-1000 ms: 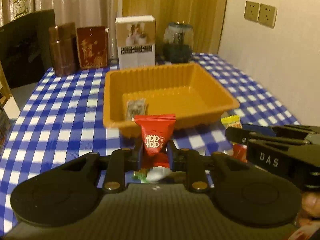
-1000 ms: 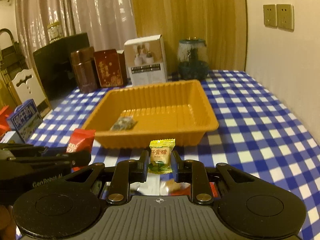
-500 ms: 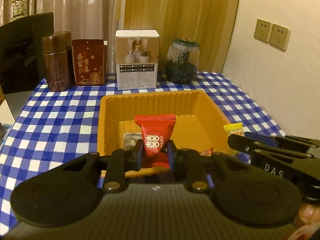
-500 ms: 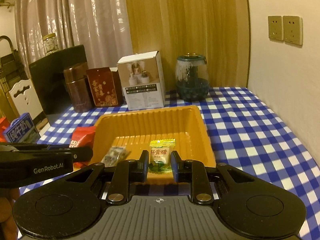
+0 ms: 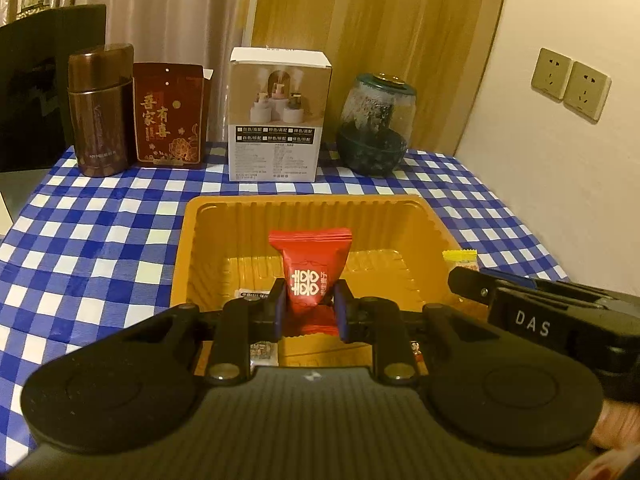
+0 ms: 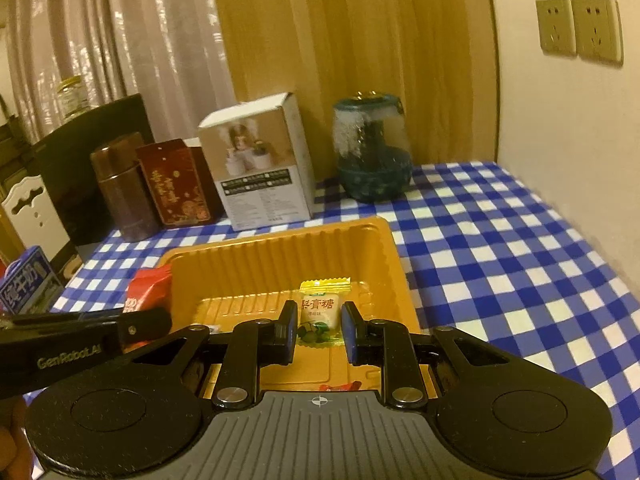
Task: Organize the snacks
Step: 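Carry both candies into the orange tray and open both tools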
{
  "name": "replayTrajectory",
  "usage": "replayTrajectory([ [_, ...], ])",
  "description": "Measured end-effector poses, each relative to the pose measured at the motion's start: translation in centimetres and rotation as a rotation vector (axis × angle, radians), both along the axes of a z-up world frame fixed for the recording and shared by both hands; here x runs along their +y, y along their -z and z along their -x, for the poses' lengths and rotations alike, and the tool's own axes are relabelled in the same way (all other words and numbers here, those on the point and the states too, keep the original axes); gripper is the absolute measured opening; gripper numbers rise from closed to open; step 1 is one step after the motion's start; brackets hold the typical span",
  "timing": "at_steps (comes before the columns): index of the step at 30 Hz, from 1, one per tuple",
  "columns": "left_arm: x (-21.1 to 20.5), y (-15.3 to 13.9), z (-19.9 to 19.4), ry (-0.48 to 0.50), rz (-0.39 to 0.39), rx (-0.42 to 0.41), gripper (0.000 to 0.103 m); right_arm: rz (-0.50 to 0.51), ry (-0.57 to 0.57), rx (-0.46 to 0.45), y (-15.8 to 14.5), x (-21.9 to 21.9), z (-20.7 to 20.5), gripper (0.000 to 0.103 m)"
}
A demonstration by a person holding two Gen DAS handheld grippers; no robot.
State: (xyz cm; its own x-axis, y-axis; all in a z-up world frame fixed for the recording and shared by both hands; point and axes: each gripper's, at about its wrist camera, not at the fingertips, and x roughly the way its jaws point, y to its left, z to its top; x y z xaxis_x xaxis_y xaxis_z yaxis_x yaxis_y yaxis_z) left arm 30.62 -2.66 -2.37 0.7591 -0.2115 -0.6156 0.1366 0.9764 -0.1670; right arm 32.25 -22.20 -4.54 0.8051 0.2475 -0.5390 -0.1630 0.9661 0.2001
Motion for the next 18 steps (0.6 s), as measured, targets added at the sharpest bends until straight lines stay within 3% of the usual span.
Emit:
replayTrajectory([
  [18,1.2,1.6,-1.1,-0.043,-0.017,0.007,0.027,-0.037,0.003,0.037,0.7,-0.2,-1.3,0.024],
])
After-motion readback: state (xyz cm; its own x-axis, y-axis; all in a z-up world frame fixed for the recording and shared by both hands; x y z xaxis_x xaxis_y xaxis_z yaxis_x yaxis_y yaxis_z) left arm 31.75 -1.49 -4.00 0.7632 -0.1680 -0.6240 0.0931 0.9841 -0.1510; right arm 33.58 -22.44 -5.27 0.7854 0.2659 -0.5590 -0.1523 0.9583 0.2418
